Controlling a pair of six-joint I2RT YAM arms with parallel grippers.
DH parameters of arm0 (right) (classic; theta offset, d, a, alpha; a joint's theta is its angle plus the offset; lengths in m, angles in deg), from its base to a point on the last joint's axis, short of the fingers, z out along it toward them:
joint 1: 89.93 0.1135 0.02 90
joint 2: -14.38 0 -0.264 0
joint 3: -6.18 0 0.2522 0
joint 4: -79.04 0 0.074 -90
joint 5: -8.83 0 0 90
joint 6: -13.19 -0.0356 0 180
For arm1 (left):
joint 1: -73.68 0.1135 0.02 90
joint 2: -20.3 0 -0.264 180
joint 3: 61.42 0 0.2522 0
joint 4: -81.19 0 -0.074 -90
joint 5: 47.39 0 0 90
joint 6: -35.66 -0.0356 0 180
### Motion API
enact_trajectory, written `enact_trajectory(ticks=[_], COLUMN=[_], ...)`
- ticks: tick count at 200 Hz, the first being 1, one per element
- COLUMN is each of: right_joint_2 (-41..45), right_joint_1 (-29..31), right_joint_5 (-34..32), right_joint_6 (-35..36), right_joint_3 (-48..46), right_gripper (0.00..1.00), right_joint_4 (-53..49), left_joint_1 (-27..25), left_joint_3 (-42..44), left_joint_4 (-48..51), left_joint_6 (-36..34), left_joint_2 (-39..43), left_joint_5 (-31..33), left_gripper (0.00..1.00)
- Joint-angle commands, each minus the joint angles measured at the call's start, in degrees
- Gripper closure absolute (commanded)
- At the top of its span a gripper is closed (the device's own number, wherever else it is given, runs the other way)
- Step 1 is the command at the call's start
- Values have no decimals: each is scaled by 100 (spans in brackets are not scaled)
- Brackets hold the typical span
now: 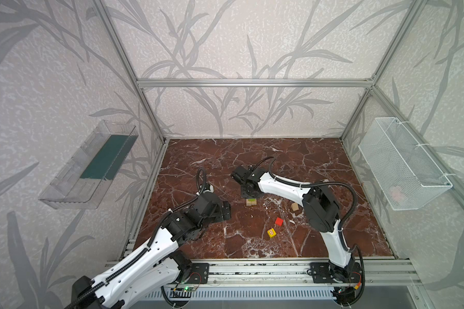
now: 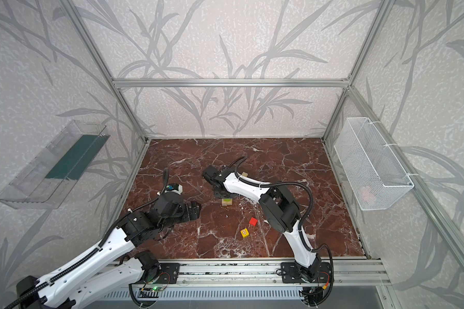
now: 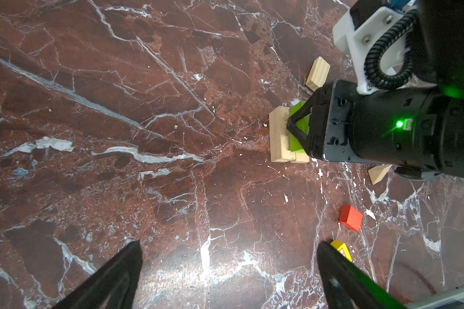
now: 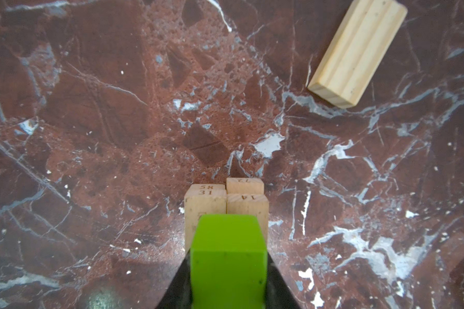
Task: Build the wood block tower
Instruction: 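Lower the green block onto the wooden blocks and open the right gripper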
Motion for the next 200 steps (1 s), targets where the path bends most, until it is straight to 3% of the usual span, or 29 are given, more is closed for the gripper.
enact_trajectory(ticks=[1,58,161,200], right_joint_2=[-96,-141,-71,50], right_joint_1=[-14,-12,6,4], right_joint_5=[-149,-79,-98,-153], right_joint_6=[-79,-90,-7,2], right_joint_3=[130,104,222,183], right_gripper=[100,100,67,60], right_joint_4=[-143,-86,-96,-94], left_joint_1=[32,68,123,144], left_joint_3=[73,55,2,-8], left_joint_4=[16,11,15,20], left_joint_6=[56,7,-98,-89], left_joint_2=[50,32,3,-12], left_joint_5=[48,14,-117,-153], left_gripper=[0,0,1,0])
